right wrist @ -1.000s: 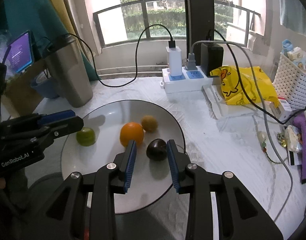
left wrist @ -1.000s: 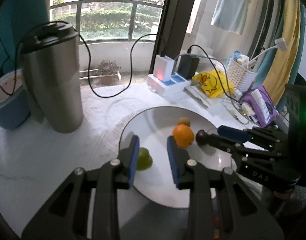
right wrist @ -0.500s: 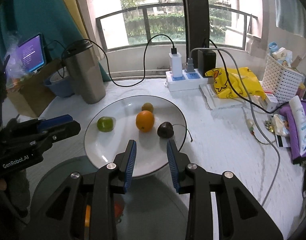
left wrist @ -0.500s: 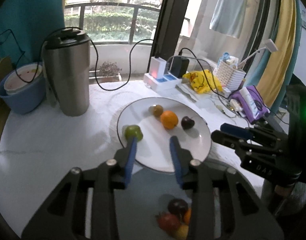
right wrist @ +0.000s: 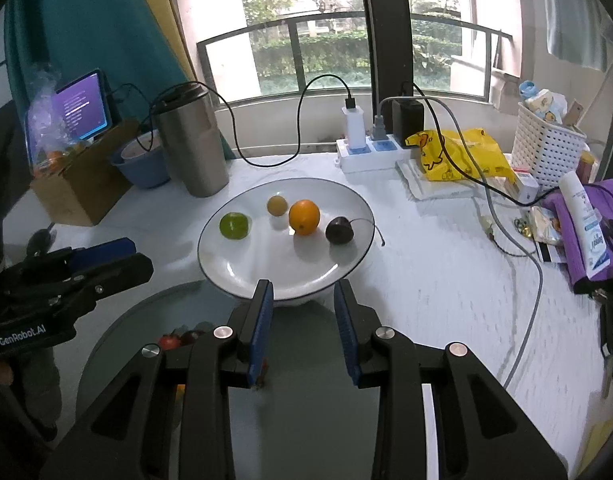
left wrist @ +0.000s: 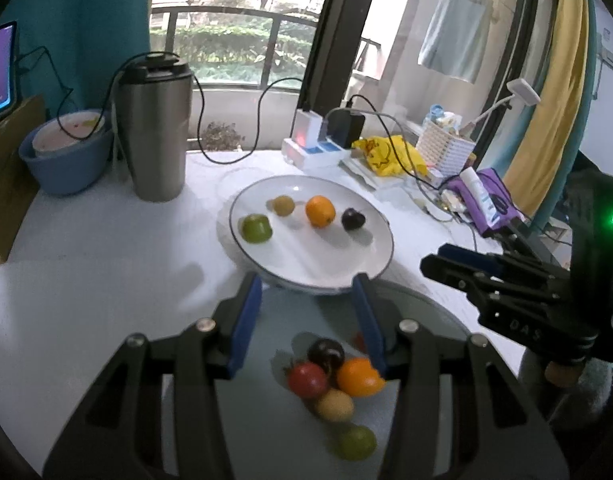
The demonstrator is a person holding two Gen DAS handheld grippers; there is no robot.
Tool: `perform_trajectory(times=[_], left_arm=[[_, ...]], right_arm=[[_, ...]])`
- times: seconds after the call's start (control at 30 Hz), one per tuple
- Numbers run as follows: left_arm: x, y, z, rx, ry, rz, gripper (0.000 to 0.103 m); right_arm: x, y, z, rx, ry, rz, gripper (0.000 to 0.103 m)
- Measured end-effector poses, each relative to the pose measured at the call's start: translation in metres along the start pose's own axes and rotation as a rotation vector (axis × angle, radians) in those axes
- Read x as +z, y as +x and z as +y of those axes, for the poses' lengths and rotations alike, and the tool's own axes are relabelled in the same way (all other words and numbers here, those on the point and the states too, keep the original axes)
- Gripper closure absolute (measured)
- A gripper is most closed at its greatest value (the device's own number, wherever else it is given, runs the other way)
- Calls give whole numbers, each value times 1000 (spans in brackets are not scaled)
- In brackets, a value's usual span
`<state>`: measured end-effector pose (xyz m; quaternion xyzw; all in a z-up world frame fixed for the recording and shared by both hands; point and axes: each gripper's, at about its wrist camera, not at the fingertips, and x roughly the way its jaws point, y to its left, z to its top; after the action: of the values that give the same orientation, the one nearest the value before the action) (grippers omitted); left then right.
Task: Organize fruits
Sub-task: 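Move both grippers back from the plate to the fruit cluster, then grasp the small green lime with the left gripper while the right gripper grasps the red tomato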
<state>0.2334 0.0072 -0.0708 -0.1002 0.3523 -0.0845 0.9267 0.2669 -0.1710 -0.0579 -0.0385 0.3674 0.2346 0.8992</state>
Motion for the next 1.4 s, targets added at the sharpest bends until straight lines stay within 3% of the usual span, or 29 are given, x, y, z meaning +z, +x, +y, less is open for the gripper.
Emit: perform_trajectory(times=[0.77,1.13,1.27,1.4], left_arm=[[-71,-9,-26,2,-66,97,54],[-90,1,-37,30,-36,151,55],[-94,3,-40,32,-9,161,73],[-92,1,-36,20,-5,156,76]], right_arm=[[-49,-20,8,47,-7,31,69],[-67,-22,3,59,10,45,69],[-67,-18,3,63,17,50,69],[-64,-15,5,67,11,51,69]])
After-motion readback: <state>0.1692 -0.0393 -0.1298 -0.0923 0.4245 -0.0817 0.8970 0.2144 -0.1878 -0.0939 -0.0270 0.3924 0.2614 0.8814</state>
